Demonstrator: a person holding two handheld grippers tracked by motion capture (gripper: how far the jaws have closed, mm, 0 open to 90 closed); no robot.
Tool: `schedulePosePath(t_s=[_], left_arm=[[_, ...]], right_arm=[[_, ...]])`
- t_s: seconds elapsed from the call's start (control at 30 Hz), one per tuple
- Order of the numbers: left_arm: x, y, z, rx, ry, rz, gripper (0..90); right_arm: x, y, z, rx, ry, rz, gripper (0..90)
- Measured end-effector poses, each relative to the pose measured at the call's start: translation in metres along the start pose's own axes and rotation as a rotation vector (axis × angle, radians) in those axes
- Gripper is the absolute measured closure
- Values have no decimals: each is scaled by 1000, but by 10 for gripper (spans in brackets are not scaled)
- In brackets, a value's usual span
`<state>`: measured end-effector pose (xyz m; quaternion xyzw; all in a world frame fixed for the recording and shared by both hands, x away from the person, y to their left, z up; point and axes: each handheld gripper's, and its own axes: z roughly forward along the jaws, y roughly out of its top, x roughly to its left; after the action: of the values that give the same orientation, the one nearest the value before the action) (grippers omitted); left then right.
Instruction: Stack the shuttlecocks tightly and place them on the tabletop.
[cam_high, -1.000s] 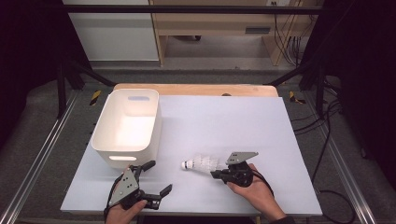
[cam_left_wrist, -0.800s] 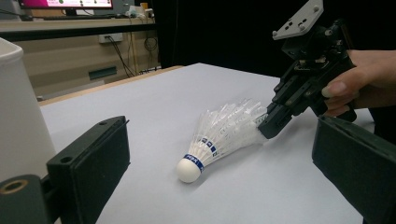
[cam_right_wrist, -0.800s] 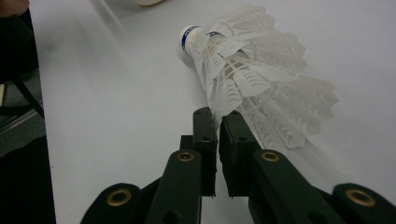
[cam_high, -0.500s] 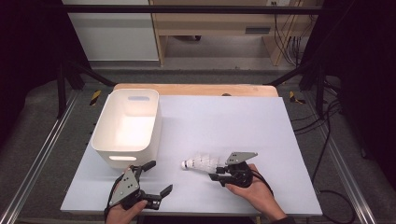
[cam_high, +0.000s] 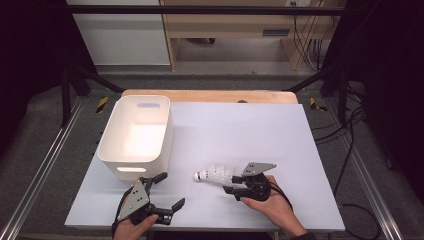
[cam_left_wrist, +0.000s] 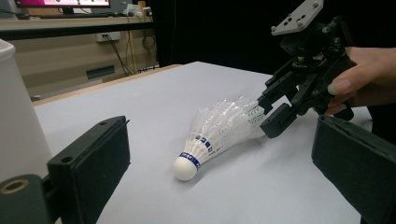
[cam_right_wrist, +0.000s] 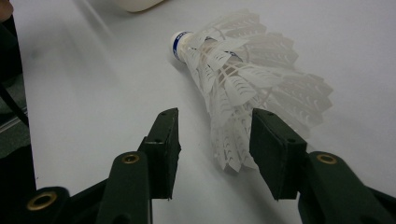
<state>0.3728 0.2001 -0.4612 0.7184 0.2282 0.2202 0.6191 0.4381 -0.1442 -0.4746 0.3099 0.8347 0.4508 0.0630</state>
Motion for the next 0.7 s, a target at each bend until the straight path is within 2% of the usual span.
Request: schedulePosePath(t_s=[0.43,0.47,0.57,0.6,0.7], left_arm=[[0,-1,1,6,1,-4,41],[0,-1,1,6,1,-5,41],[0,-1,1,6,2,-6,40],[1,-1,0,2,7,-14,40],[1,-1,0,3,11,-18,38]], right_arm=[[6,2,-4,-17,-61,-39,329],[7,2,-5,-18,-78,-49,291],[7,1,-5,-18,-101,-63,254],[7,0,-6,-17,-132,-79,209],[5,-2,-8,-13,-160,-86,163]])
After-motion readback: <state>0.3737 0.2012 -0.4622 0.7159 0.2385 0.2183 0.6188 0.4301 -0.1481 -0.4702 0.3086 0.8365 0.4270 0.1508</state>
